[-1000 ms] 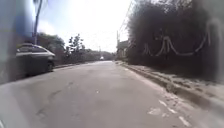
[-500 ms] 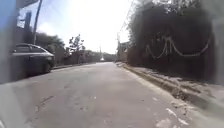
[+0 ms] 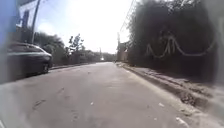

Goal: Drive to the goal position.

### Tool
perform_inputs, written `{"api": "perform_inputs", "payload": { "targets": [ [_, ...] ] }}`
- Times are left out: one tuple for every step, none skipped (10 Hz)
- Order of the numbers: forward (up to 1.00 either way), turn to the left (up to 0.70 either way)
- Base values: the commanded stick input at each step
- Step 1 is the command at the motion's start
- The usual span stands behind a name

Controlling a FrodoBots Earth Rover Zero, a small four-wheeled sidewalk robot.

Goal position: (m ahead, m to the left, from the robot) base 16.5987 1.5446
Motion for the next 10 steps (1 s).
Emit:
{"api": "perform_inputs", "payload": {
  "targets": [
    [0.50, 0.00],
    [0.50, 0.00],
    [0.50, 0.00],
    [0.50, 0.00],
    [0.50, 0.00],
    [0.50, 0.00],
    [0.50, 0.00],
    [0.50, 0.00],
    [0.50, 0.00],
    [0.50, 0.00]
  ]
}}
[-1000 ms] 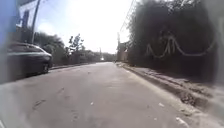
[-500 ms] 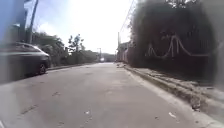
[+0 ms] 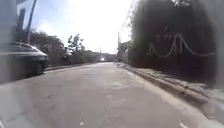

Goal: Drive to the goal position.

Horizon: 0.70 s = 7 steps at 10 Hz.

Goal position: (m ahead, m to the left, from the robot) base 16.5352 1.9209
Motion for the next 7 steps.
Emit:
{"api": "perform_inputs", "payload": {
  "targets": [
    [0.50, 0.00],
    [0.50, 0.00],
    [0.50, 0.00],
    [0.50, 0.00],
    [0.50, 0.00],
    [0.50, 0.00],
    [0.50, 0.00]
  ]
}}
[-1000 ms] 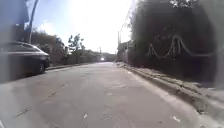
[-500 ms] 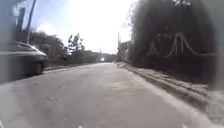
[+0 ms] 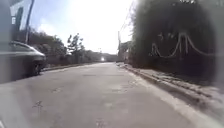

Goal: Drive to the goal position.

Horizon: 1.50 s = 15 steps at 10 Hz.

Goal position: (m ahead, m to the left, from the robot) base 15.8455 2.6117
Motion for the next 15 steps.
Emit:
{"api": "perform_inputs", "payload": {
  "targets": [
    [0.50, 0.00],
    [0.50, 0.00],
    [0.50, 0.00],
    [0.50, 0.00],
    [0.50, 0.00],
    [0.50, 0.00],
    [0.50, 0.00],
    [0.50, 0.00],
    [0.50, 0.00],
    [0.50, 0.00],
    [0.50, 0.00],
    [0.50, 0.00],
    [0.53, 0.00],
    [0.60, 0.00],
    [0.66, 0.00]
  ]
}}
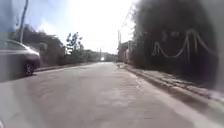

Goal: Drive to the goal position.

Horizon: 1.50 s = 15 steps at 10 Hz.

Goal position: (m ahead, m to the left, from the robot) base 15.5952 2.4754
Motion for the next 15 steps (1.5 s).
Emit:
{"api": "perform_inputs", "payload": {
  "targets": [
    [0.70, 0.00],
    [0.70, 0.00],
    [0.70, 0.00],
    [0.70, 0.00],
    [0.70, 0.00],
    [0.70, 0.00],
    [0.70, 0.00],
    [0.70, 0.00],
    [0.70, 0.00],
    [0.70, 0.00],
    [0.70, 0.00],
    [0.70, 0.00],
    [0.70, 0.00],
    [0.70, 0.00],
    [0.70, 0.00]
  ]
}}
